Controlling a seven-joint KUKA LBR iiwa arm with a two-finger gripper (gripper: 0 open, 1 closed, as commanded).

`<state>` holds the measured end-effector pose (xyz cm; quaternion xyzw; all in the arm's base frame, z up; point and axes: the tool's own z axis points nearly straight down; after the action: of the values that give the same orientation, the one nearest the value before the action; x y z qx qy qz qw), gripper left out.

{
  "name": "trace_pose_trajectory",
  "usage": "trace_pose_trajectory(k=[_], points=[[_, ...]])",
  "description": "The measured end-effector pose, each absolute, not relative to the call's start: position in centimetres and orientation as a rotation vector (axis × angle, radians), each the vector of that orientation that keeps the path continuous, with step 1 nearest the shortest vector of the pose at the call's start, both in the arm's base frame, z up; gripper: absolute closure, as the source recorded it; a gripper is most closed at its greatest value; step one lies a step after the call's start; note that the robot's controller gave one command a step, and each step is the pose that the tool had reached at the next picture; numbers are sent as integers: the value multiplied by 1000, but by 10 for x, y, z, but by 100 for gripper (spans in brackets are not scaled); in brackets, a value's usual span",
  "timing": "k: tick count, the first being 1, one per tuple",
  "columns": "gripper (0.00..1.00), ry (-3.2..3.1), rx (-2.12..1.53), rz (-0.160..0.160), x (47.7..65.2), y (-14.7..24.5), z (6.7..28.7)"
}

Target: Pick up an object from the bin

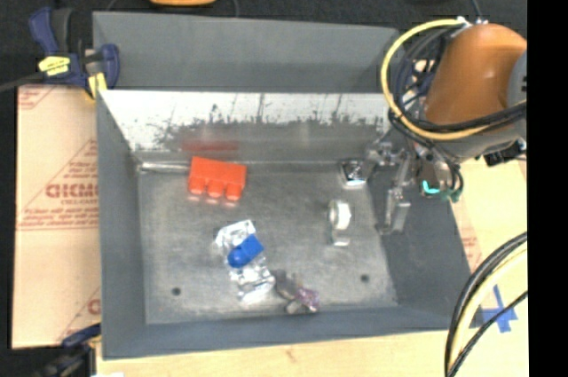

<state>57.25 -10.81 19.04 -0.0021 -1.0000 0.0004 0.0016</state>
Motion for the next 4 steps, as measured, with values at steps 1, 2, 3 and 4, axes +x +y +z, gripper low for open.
trace_pose_trajectory(k=[1,2,3,4], points=[[0,-3128,277,-1,575,-79,82],[0,-3019,878,3,567,-99,71],[100,-3019,880,4,567,-99,72],[100,-3005,956,9,588,-94,184]])
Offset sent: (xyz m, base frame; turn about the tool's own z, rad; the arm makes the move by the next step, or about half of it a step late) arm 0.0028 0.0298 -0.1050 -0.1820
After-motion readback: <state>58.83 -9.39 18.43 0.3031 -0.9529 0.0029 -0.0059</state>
